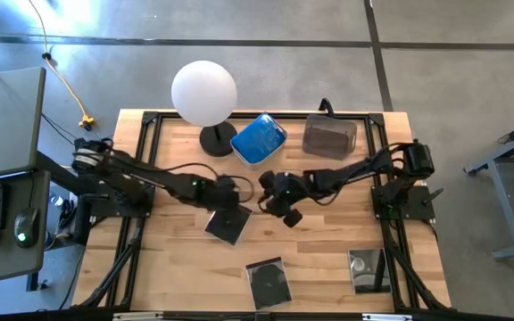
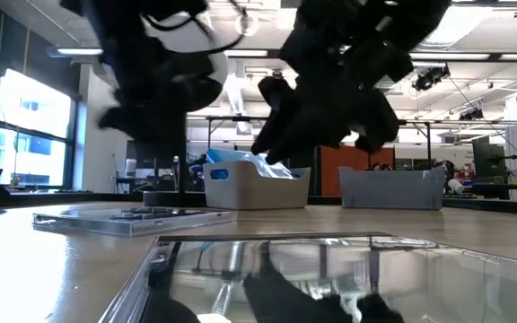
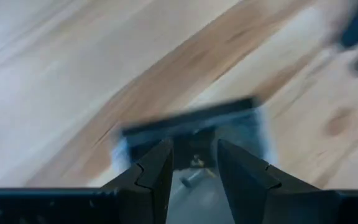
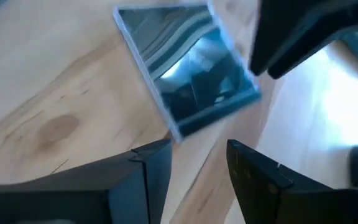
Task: Pick & place jewel cases by type
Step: Put the left black CD case into the black bin
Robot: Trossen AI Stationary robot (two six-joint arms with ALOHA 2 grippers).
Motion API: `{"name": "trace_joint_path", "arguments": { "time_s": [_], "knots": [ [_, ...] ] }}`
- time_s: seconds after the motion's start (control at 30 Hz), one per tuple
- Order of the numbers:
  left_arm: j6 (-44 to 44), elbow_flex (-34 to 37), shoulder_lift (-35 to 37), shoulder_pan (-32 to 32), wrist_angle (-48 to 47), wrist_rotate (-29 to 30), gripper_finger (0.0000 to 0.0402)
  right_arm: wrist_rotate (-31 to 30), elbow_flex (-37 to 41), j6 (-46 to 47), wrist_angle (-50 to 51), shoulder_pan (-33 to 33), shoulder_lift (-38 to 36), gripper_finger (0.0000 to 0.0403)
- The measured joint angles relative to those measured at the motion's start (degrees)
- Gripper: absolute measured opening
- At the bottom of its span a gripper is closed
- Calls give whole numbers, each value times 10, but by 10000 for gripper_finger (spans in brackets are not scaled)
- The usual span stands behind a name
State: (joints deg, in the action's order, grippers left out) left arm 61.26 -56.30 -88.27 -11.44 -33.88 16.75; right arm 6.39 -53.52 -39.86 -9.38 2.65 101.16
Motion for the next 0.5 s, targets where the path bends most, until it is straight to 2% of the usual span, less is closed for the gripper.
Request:
{"name": "trace_joint_path", "arguments": {
  "time_s": [0.1,0.17,0.33,0.5],
  "knots": [
    [113,0,13,-31,-79,10,124,2,28,-26,-78,18,1,149],
    [188,4,14,-57,-115,18,124,4,27,-22,-91,31,1,149],
    [292,35,14,-110,-84,28,124,1,4,-22,-89,57,12,149],
    [367,65,14,-137,-66,48,124,-7,-19,-23,-81,73,51,149]
  ]
}}
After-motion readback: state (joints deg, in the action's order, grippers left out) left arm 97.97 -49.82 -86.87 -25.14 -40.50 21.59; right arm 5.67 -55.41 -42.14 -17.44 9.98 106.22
